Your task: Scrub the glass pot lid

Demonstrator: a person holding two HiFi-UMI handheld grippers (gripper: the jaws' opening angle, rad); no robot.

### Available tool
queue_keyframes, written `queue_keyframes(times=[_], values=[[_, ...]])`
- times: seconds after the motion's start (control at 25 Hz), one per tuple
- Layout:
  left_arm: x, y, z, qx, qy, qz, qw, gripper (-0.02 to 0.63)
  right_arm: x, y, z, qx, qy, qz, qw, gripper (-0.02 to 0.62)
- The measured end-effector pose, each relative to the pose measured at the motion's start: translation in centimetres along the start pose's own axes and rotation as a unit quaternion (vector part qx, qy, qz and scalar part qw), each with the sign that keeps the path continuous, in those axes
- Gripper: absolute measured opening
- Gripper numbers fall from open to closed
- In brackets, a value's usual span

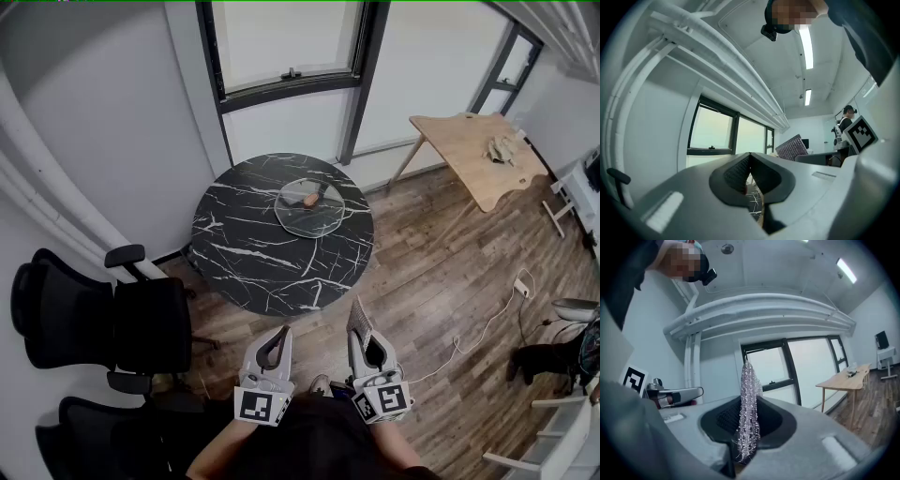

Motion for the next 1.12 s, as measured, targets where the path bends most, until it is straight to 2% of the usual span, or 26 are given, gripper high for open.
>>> queue_keyframes(times=[0.4,0.6,1.12], values=[[0.9,-0.3,0.4,0.004,0.01,-0.023,0.9997,0.003,0.0,-0.2,0.0,-0.005,-0.006,0.001,1.0,0.075],[1.4,-0.3,1.1,0.003,0.007,-0.029,0.9995,0.003,0.3,-0.5,0.7,-0.002,0.017,-0.002,1.0,0.077],[2.1,1.0,6.2,0.009,0.033,-0.037,0.9987,0.003,1.0,-3.4,4.1,-0.02,0.022,-0.007,1.0,0.078]])
Point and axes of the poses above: the fingertips, and each gripper's own axes: y forward along the fingers, z to its right, x out of its underside, the point moved 3 cm from there along -y, backward along the fingers, and after that the axes turned 2 degrees about x, right-handed, at the moved point
